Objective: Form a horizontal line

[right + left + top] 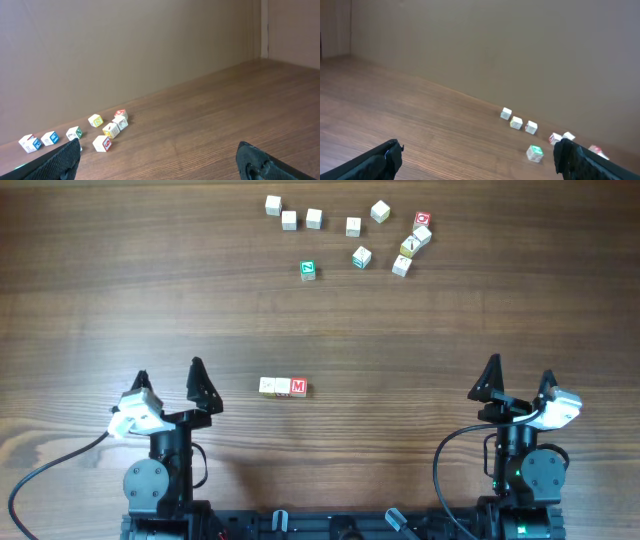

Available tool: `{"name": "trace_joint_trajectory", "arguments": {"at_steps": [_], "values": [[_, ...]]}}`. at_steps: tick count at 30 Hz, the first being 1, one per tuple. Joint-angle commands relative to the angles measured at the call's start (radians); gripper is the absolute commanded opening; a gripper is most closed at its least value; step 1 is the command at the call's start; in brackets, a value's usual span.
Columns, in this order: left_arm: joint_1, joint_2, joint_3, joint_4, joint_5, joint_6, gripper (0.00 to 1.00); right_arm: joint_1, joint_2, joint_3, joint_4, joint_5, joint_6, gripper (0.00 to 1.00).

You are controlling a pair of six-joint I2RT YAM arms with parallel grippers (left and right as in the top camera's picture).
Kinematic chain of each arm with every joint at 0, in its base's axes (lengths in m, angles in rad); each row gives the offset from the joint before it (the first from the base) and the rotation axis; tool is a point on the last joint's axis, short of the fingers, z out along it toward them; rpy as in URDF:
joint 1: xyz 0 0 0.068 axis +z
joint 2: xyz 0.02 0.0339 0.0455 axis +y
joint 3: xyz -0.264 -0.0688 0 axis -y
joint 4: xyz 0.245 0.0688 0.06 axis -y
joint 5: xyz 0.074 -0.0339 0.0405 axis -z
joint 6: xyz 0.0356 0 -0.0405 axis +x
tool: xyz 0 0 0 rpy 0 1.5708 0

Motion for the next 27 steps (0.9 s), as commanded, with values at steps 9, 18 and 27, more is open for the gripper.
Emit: {"name": "trace_joint_trajectory", "arguments": {"at_steps": [9, 18, 27], "values": [[-0.027, -0.023, -0.023, 0.056, 0.110, 0.308, 1.00, -0.004, -0.006, -0.001, 0.003, -0.008, 0.008, 1.00], [-0.047, -0.023, -0.117, 0.040, 0.105, 0.310, 1.00, -0.004, -0.006, -0.001, 0.003, -0.008, 0.009, 1.00], [-0.047, -0.023, -0.117, 0.006, 0.065, 0.310, 1.00, -0.004, -0.006, -0.001, 0.003, -0.008, 0.008, 1.00]]}}
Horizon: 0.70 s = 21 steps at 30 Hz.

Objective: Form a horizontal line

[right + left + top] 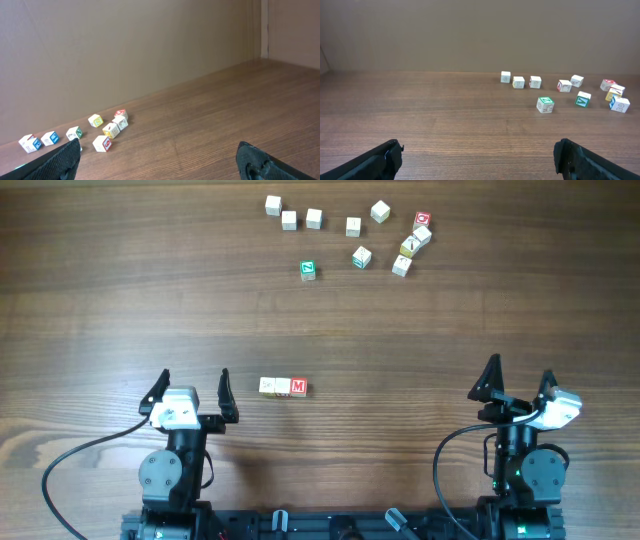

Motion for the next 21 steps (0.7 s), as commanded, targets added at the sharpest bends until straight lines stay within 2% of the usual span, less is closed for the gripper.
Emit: {"name": "trace_joint_trajectory", "arguments": {"at_steps": [1, 21], "values": [[-0.005, -0.011, -0.001, -0.007, -0.019, 0.023, 1.00, -0.004, -0.006, -0.001, 0.003, -0.008, 0.008, 1.00], [-0.004, -0.010, -0.001, -0.005, -0.012, 0.023, 1.00, -0.004, -0.006, -0.001, 0.003, -0.008, 0.008, 1.00]]}}
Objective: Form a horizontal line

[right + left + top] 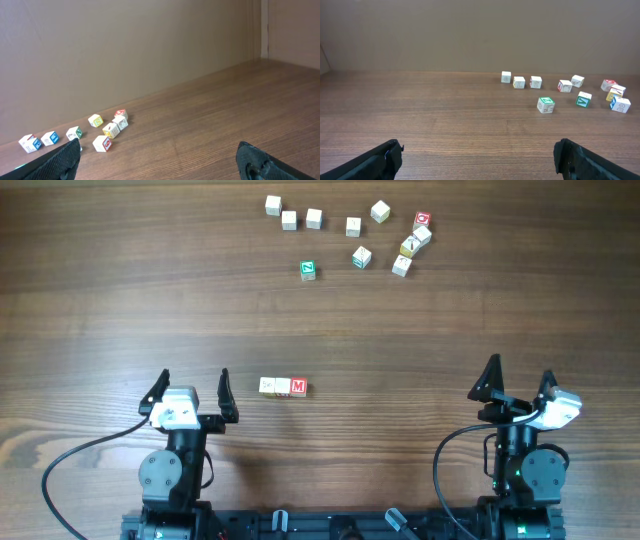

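A short row of letter blocks (283, 387), ending in a red M block (298, 387), lies side by side at the table's middle front. Several loose blocks are scattered at the far side, among them a green-lettered block (308, 270) (545, 104) and a cluster at the right (412, 242) (111, 129). My left gripper (192, 387) (476, 160) stands open and empty near the front left, left of the row. My right gripper (518, 383) (159, 159) stands open and empty at the front right.
A brown wooden table (480, 310) carries everything. Three white blocks (290, 214) (519, 80) sit in a loose group at the far left of the scatter. A brown wall (125, 45) backs the table. Black cables trail from both arm bases.
At first my left gripper was turned off to the left at the front left, seeing the blocks at a slant. By the later moment it had squared up facing the far blocks. The right gripper and all blocks stayed put throughout.
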Available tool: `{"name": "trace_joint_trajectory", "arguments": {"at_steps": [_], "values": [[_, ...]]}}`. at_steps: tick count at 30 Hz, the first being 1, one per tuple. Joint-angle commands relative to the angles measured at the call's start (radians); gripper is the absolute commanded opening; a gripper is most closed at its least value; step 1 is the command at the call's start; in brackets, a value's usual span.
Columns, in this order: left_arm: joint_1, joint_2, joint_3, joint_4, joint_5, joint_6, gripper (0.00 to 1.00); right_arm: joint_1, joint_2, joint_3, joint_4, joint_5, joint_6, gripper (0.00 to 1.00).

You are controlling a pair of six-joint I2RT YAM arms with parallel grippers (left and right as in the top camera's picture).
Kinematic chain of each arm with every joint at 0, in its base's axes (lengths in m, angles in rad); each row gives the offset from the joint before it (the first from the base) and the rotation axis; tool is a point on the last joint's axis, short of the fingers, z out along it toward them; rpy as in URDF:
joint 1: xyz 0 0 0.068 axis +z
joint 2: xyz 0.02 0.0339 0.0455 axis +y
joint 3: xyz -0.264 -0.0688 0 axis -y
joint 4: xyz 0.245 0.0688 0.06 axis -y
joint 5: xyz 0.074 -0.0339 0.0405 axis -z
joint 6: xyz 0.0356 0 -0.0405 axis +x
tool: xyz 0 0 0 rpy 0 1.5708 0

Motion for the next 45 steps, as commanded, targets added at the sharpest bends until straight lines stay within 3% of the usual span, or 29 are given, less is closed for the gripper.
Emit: {"name": "trace_joint_trajectory", "arguments": {"at_steps": [1, 21, 29, 45], "values": [[-0.004, -0.010, -0.001, -0.005, -0.010, 0.023, 1.00, -0.004, -0.006, -0.001, 0.003, -0.008, 0.008, 1.00], [-0.004, -0.010, -0.001, -0.005, -0.010, 0.023, 1.00, -0.001, -0.009, -0.001, -0.001, -0.039, 0.003, 1.00], [-0.004, -0.010, -0.001, -0.005, -0.010, 0.023, 1.00, 0.032, -0.012, -0.001, -0.012, -0.155, -0.217, 1.00], [-0.004, -0.010, -0.001, -0.005, -0.010, 0.023, 1.00, 0.037, -0.013, -0.002, -0.012, -0.160, -0.286, 1.00]]}}
